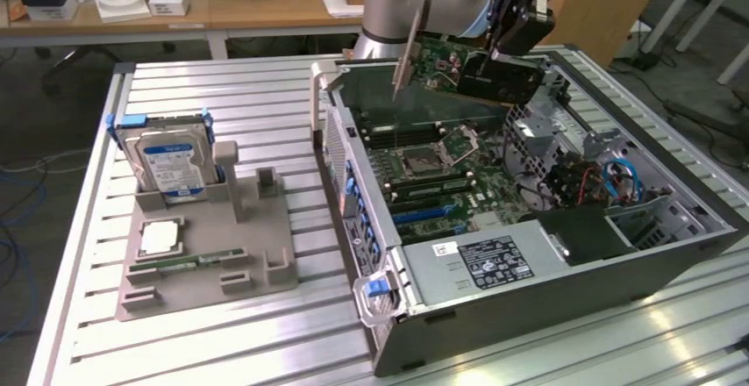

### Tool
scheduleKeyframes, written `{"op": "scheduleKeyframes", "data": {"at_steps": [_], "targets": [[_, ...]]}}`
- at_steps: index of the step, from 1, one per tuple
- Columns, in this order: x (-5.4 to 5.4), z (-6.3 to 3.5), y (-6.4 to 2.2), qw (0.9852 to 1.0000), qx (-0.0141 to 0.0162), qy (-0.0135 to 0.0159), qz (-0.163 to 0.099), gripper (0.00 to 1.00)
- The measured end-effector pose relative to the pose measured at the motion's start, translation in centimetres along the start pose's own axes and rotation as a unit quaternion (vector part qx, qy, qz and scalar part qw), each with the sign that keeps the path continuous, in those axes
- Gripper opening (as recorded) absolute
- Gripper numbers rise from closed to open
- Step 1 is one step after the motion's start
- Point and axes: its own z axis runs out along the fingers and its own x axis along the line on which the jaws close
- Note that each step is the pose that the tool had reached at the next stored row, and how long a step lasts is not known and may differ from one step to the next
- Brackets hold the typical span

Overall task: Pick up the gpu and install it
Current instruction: 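Insert the gpu into the slot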

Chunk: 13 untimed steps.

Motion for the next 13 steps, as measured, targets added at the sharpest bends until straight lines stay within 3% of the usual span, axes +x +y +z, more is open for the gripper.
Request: {"op": "scheduleKeyframes", "data": {"at_steps": [5,13], "targets": [[0.0,0.02,0.0,0.9994,-0.0003,0.0032,-0.033,0.26],[0.0,0.07,-0.01,0.997,-0.0006,0.0073,-0.077,0.26]]}}
